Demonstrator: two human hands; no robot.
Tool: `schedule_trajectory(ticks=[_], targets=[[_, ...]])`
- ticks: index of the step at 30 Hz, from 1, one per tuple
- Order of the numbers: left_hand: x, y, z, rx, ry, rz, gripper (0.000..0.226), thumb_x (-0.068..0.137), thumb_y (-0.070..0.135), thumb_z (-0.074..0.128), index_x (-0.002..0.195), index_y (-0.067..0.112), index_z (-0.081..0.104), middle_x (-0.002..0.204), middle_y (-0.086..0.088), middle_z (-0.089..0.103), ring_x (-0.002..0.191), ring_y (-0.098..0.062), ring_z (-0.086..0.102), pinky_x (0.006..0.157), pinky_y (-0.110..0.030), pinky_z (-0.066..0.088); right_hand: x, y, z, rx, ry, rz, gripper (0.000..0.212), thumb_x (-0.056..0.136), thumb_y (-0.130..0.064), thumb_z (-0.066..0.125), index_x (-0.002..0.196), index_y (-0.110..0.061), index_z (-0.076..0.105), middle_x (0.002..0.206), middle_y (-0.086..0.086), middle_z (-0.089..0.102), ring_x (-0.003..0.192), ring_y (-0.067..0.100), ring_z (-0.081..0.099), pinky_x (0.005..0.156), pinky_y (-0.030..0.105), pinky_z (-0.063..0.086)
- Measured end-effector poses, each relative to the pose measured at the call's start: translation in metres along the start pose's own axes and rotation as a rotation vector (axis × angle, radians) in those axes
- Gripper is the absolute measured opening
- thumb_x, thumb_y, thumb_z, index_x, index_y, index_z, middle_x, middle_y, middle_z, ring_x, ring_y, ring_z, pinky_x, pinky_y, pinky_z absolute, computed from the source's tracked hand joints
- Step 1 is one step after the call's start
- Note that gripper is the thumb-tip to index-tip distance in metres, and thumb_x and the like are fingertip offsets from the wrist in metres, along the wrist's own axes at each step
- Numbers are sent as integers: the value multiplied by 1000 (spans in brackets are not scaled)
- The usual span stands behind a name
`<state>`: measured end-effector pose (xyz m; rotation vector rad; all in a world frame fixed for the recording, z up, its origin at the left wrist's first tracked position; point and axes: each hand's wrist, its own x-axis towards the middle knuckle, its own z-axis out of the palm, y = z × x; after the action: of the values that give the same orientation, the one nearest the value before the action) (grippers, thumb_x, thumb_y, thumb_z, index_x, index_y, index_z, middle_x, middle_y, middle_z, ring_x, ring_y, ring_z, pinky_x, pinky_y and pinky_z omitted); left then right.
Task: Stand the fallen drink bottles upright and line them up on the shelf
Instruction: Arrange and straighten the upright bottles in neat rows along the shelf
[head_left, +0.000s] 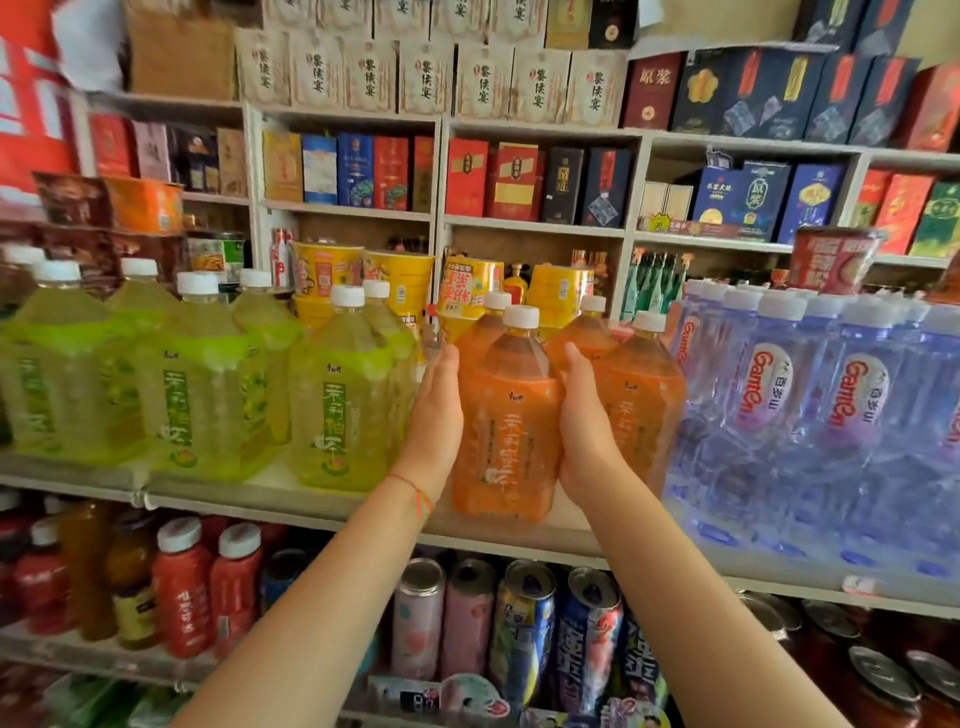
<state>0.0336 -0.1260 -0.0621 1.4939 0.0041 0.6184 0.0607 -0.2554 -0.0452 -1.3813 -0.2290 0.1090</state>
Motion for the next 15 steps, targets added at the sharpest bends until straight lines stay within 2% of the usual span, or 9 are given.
schedule_trajectory(ticks=[2, 4, 6, 9, 12, 14, 15], targets=[[10, 14, 0, 52, 5, 47, 63, 91, 73, 26, 132, 40, 61, 133, 5, 66, 126, -16, 58, 111, -50, 43, -5, -6, 4, -228, 4, -246, 59, 71, -85, 48, 109, -42, 63, 103, -17, 71, 97, 2, 65, 78, 28, 51], [17, 25, -1, 111, -32, 66, 58, 91, 69, 25, 119, 41, 67, 125, 5, 69, 120, -16, 62, 109, -48, 45, -8, -11, 5, -475, -36, -471, 66, 66, -80, 64, 119, -41, 56, 110, -21, 65, 99, -4, 62, 76, 19, 52], [22, 28, -2, 157, -101, 68, 64, 90, 70, 23, 119, 37, 69, 128, 4, 68, 122, -17, 60, 110, -47, 44, -6, -14, 3, -584, -66, -526, 74, 65, -71, 77, 126, -34, 55, 113, -18, 66, 100, -2, 64, 81, 20, 56], [29, 23, -3, 207, -82, 74, 60, 97, 64, 24, 119, 33, 70, 130, 7, 65, 124, -15, 58, 110, -47, 44, -7, -16, -1, -657, -6, -570, 75, 66, -68, 79, 128, -31, 55, 113, -16, 67, 100, -1, 63, 83, 24, 57], [42, 19, -2, 288, 20, 116, 32, 103, 37, 41, 124, 28, 64, 130, 2, 61, 122, -19, 57, 106, -47, 47, -11, -15, -8, -766, 147, -573, 79, 70, -71, 74, 133, -30, 50, 120, -11, 64, 108, 9, 61, 88, 34, 58], [51, 19, 1, 346, 56, 157, 28, 99, 23, 53, 127, 23, 56, 128, 0, 58, 115, -18, 58, 95, -37, 51, -12, -16, -15, -898, 290, -598, 76, 74, -73, 69, 131, -26, 52, 119, -6, 63, 109, 14, 57, 89, 35, 54], [55, 20, 3, 382, 69, 160, 32, 97, 21, 57, 128, 20, 51, 128, -1, 57, 110, -15, 58, 86, -29, 50, -12, -18, -17, -984, 378, -640, 71, 75, -73, 67, 124, -22, 56, 115, -4, 63, 108, 17, 53, 89, 34, 49]])
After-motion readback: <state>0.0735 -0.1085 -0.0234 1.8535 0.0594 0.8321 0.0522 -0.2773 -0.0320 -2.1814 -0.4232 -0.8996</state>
